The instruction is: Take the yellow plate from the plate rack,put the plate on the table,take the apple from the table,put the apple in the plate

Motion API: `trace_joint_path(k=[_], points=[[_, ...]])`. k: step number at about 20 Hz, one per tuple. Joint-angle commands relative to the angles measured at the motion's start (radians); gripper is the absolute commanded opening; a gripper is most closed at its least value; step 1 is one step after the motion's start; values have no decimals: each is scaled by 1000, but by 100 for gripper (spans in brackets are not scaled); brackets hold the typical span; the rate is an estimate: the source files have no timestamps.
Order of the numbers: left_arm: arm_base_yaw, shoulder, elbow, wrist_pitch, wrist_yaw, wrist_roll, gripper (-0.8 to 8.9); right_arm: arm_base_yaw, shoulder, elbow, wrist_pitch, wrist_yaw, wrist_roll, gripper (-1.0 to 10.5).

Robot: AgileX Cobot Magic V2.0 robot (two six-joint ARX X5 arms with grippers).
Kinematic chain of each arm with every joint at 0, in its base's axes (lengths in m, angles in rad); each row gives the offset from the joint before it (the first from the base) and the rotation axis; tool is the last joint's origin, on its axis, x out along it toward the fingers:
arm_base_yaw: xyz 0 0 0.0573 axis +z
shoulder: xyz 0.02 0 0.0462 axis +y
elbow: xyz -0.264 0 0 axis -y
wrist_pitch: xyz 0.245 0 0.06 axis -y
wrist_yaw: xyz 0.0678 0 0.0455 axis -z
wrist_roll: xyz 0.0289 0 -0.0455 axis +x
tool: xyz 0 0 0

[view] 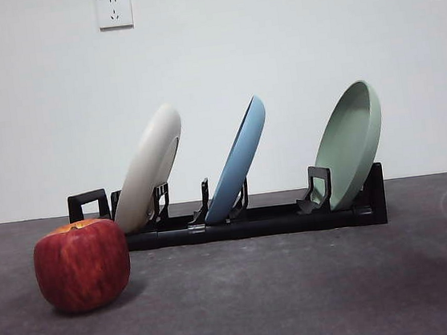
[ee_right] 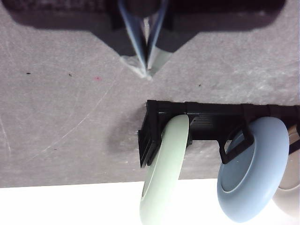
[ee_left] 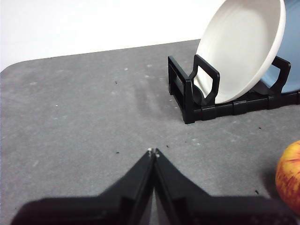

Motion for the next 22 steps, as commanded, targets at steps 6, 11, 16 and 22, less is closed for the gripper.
trace_joint_path(k=[6, 11, 16, 22], points=[[3, -2, -15, 5, 16, 7, -3, 1, 0, -10, -8, 3, 8, 1], [3, -3, -15, 16, 16, 6, -3, 1, 0, -10, -8, 3, 11, 1], [3, -3, -14, 129, 24, -91, -3, 1, 0, -10, -8, -3, 74, 1], [3, 13, 41, 128, 60, -207, -7, 1, 0, 10, 28, -4, 272, -10]])
